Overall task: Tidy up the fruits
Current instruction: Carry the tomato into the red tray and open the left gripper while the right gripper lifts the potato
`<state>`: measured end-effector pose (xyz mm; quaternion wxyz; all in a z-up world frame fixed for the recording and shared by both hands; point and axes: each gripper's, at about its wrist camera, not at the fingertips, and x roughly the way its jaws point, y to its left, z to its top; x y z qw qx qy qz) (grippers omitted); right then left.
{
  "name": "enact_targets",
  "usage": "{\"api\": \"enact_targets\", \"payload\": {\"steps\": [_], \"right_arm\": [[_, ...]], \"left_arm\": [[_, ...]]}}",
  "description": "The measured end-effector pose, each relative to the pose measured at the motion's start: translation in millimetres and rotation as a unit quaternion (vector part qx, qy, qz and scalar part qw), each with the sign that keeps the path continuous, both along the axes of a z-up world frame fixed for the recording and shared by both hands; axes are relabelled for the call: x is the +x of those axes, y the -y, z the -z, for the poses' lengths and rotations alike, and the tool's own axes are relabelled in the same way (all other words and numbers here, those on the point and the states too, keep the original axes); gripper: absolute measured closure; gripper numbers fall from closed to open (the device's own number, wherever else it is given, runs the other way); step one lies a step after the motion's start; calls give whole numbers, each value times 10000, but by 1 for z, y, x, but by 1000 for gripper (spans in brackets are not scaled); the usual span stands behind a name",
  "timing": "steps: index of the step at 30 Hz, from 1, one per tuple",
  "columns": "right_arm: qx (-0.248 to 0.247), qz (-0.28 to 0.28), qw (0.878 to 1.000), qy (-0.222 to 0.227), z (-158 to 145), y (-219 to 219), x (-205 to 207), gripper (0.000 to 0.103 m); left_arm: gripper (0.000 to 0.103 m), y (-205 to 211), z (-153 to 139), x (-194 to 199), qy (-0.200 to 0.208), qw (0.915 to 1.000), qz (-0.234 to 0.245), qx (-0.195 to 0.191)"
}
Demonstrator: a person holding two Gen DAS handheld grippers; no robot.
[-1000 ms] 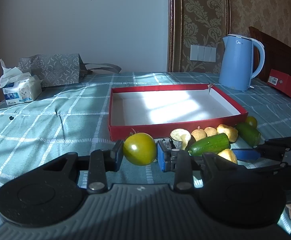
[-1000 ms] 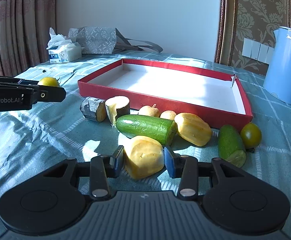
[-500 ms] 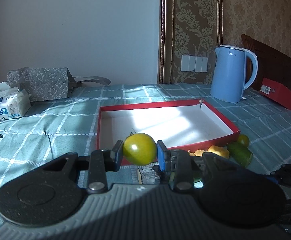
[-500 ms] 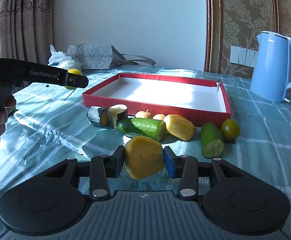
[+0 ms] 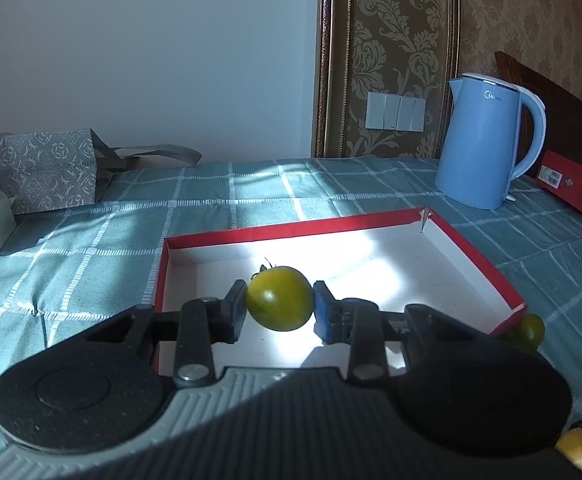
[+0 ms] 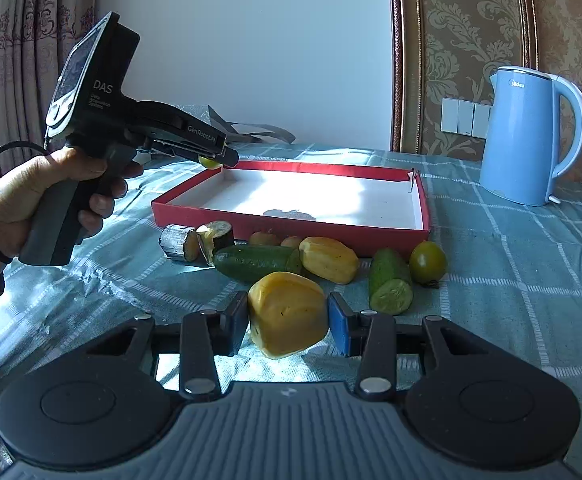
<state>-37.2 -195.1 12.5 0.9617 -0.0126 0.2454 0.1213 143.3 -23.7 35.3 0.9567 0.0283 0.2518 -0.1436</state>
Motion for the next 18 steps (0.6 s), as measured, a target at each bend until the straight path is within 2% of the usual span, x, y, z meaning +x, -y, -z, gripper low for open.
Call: {"api": "enact_targets", "payload": {"steps": [11, 18], "right_arm": [[90, 98, 9999, -6, 2, 10, 1, 62], [91, 148, 9998, -31, 3, 13, 1, 62]], "left_arm": [[72, 20, 21, 52, -342, 9992, -49, 200], [72, 24, 31, 62, -512, 9982, -120, 293]]}}
